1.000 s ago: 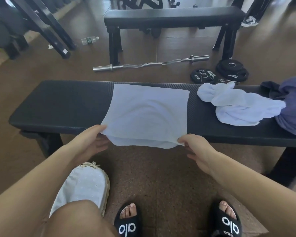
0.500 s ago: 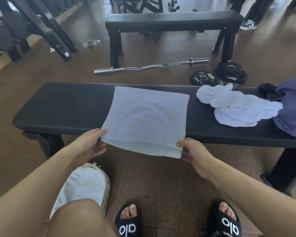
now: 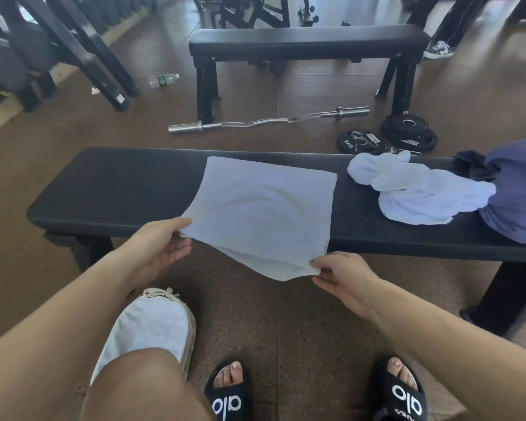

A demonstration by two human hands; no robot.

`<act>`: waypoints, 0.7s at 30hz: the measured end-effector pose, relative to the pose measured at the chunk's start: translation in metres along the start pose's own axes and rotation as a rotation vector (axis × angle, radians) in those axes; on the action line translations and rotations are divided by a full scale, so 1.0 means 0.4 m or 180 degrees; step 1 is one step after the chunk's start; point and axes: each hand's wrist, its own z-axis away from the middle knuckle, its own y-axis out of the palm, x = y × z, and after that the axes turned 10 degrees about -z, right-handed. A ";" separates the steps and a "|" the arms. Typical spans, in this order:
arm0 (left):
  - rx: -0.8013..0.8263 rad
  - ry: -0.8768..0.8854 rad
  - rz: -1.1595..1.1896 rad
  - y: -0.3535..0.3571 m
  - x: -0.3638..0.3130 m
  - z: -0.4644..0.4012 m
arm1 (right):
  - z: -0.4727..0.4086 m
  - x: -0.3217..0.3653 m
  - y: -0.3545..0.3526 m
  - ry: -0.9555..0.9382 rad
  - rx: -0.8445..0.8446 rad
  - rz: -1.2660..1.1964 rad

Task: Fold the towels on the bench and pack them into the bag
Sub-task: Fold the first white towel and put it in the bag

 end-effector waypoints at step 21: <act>-0.0199 0.1001 0.1176 0.021 -0.429 0.021 | 0.126 0.552 0.087 -0.1463 0.0359 -0.0822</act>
